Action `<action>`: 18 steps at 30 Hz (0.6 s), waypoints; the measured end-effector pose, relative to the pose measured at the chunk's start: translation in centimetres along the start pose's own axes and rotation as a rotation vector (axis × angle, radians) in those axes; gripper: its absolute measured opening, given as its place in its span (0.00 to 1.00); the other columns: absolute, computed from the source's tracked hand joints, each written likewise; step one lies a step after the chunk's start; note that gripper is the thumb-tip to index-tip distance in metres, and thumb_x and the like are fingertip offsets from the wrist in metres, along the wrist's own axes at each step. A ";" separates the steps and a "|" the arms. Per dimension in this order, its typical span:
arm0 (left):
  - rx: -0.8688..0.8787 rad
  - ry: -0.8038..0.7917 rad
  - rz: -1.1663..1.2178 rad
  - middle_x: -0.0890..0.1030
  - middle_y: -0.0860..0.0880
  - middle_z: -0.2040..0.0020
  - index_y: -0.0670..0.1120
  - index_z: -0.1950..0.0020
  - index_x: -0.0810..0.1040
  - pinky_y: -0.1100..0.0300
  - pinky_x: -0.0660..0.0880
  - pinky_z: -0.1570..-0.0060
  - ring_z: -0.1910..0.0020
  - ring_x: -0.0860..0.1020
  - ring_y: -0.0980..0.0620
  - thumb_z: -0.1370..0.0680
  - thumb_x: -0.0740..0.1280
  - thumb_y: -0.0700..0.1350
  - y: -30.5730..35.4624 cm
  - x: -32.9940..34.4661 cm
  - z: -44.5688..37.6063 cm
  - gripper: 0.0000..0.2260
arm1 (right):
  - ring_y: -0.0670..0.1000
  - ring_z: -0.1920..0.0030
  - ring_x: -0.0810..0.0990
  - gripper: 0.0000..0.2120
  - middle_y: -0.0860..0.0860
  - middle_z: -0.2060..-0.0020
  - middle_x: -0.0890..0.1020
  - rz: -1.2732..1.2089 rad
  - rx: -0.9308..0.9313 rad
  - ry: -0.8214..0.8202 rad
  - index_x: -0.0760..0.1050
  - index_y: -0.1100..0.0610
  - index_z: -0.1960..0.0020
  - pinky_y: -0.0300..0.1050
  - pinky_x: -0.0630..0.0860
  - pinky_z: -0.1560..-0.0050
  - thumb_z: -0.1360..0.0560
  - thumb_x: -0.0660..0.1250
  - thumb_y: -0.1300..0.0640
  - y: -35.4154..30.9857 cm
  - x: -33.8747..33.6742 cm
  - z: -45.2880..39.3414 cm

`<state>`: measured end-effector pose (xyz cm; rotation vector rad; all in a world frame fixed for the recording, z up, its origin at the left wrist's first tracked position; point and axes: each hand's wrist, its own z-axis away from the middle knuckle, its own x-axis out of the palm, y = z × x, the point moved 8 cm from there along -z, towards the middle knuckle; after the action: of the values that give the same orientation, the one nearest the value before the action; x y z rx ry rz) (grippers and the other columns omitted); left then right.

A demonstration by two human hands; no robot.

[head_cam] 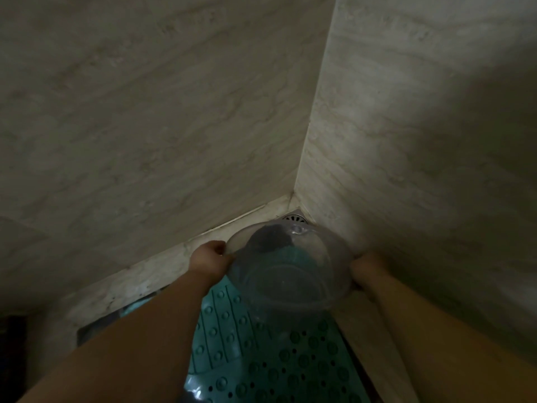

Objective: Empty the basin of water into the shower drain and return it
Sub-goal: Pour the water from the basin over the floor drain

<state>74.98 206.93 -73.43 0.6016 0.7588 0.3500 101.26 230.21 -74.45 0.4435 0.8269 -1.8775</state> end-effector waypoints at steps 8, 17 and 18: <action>-0.045 0.006 0.134 0.82 0.40 0.42 0.41 0.33 0.75 0.48 0.77 0.39 0.45 0.81 0.41 0.26 0.71 0.44 -0.3 0.2 -0.4 0.22 | 0.64 0.44 0.80 0.14 0.66 0.42 0.79 -0.022 -0.009 0.026 0.75 0.71 0.39 0.53 0.78 0.46 0.22 0.61 0.66 -0.1 -0.4 0.1; -0.043 0.033 0.192 0.82 0.40 0.43 0.41 0.33 0.75 0.46 0.78 0.41 0.46 0.82 0.40 0.24 0.69 0.44 0.0 0.2 -0.4 0.20 | 0.62 0.47 0.81 0.14 0.63 0.46 0.80 -0.080 0.016 0.006 0.76 0.68 0.40 0.54 0.80 0.45 0.21 0.61 0.62 0.0 -0.3 0.0; -0.043 0.037 0.193 0.83 0.40 0.44 0.41 0.33 0.75 0.47 0.79 0.42 0.47 0.82 0.40 0.24 0.69 0.45 0.0 0.2 -0.5 0.20 | 0.62 0.46 0.81 0.14 0.64 0.44 0.80 -0.089 0.019 0.003 0.75 0.68 0.40 0.56 0.79 0.43 0.21 0.61 0.62 -0.1 -0.3 -0.1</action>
<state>74.81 207.20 -73.83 0.6305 0.7285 0.5555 101.32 230.47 -74.32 0.4275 0.8431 -1.9689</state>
